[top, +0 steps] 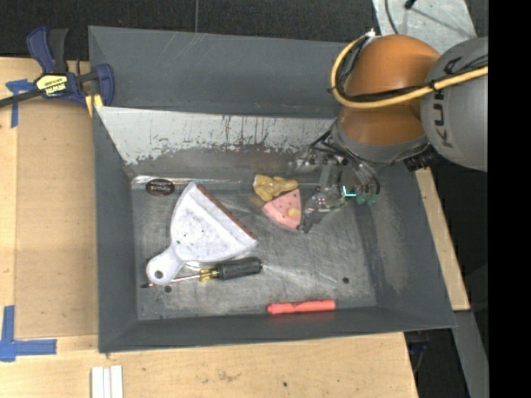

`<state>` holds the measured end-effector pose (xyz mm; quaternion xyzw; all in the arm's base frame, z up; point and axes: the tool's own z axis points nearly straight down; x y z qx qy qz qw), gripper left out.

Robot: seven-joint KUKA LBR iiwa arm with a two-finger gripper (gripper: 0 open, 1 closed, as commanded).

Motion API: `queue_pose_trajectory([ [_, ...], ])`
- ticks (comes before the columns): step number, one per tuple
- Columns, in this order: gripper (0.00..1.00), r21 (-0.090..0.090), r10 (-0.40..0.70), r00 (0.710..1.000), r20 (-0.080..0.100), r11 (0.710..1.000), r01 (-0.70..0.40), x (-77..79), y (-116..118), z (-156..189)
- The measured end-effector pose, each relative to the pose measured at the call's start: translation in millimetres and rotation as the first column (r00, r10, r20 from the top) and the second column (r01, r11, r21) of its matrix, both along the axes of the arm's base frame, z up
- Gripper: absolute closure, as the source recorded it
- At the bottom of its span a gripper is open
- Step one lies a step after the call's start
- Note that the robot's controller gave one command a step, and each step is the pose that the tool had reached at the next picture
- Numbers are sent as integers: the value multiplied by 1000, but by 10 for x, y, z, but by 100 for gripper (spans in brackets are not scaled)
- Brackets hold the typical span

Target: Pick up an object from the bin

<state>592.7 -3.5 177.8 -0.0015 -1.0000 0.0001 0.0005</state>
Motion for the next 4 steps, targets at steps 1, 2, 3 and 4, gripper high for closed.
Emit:
queue_pose_trajectory([
  [1, 0, 0, 7, 1000, 2, 1000, -7, 71, 15, 266],
  [2, 0, 1, -57, 998, 12, 998, 57, 213, -36, 293],
  [3, 100, 6, -178, 984, 27, 984, 177, -136, 51, -980],
  [4, 100, 6, -177, 984, 27, 984, 177, -136, 51, -981],
])
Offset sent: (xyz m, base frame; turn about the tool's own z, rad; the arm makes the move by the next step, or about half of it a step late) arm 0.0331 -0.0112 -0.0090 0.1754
